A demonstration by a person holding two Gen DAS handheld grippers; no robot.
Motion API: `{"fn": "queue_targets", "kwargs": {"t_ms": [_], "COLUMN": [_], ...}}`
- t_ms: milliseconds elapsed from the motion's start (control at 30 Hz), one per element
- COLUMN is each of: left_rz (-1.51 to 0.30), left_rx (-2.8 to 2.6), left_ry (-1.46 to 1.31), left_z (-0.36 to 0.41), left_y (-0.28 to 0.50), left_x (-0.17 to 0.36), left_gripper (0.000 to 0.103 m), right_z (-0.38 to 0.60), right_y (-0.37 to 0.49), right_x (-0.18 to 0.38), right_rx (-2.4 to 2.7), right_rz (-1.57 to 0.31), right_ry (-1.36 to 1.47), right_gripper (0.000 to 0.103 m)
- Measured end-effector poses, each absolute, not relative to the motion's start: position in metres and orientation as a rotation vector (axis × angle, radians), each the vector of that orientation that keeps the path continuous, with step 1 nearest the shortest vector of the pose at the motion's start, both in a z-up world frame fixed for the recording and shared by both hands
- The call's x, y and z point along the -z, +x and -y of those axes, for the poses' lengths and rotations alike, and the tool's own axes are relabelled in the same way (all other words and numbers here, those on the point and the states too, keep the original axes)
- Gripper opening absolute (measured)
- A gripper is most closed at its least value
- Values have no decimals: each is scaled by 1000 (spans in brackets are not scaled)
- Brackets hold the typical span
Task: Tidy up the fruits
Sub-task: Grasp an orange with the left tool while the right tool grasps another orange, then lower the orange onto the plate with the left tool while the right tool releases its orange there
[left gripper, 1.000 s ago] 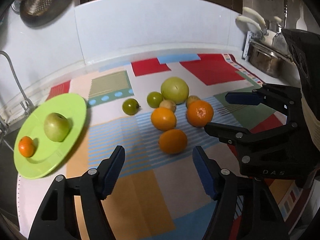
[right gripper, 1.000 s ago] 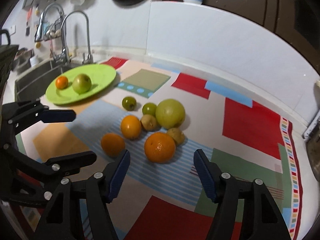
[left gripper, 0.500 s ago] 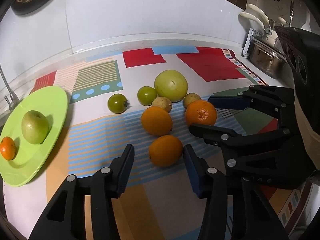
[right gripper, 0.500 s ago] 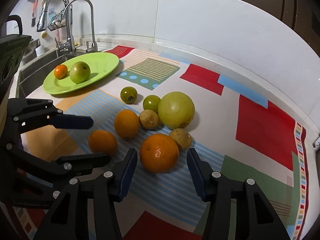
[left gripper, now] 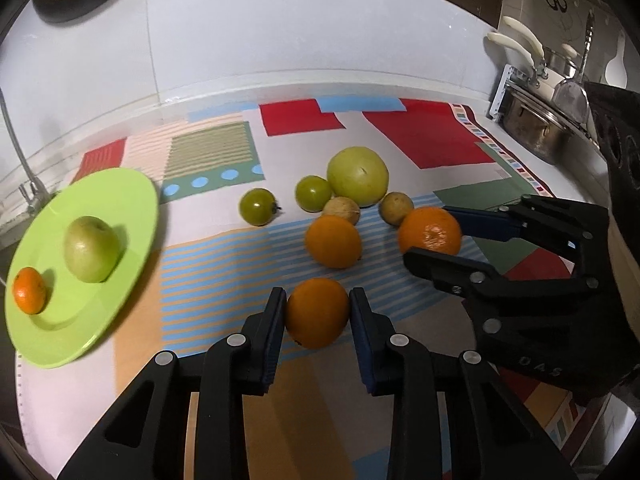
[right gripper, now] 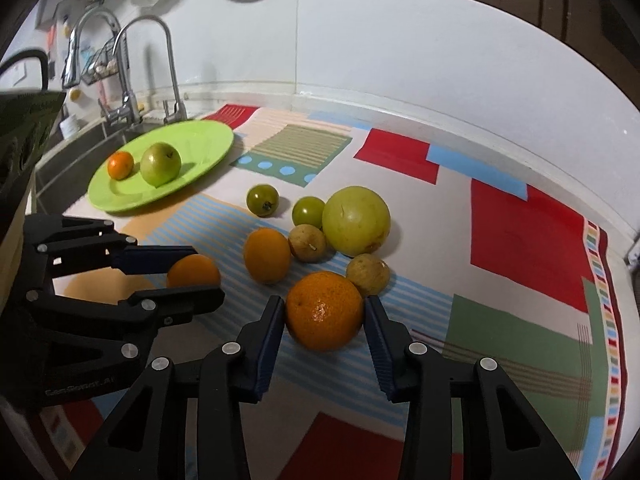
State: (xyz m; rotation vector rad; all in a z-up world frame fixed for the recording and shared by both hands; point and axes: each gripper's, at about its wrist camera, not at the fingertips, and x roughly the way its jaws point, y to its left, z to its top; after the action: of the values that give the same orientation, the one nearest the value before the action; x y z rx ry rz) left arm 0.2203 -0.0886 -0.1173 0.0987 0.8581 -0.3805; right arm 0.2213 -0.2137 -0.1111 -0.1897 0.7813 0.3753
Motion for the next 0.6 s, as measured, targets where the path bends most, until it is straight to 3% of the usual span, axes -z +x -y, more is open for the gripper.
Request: {"fn": "queue_targets", "kwargs": {"t_ms": [600], "left_rz": [-704], "left_rx": [333], "left_ry": [60], "left_z": [18], "left_y": [192], "left_x": [55], "left_gripper": [32], "right_z": [168], "right_y": [186], "right_x": [54], "right_rx": [-325], "right_rz": [-661], "right_ry": [-48], "right_gripper": [42]}}
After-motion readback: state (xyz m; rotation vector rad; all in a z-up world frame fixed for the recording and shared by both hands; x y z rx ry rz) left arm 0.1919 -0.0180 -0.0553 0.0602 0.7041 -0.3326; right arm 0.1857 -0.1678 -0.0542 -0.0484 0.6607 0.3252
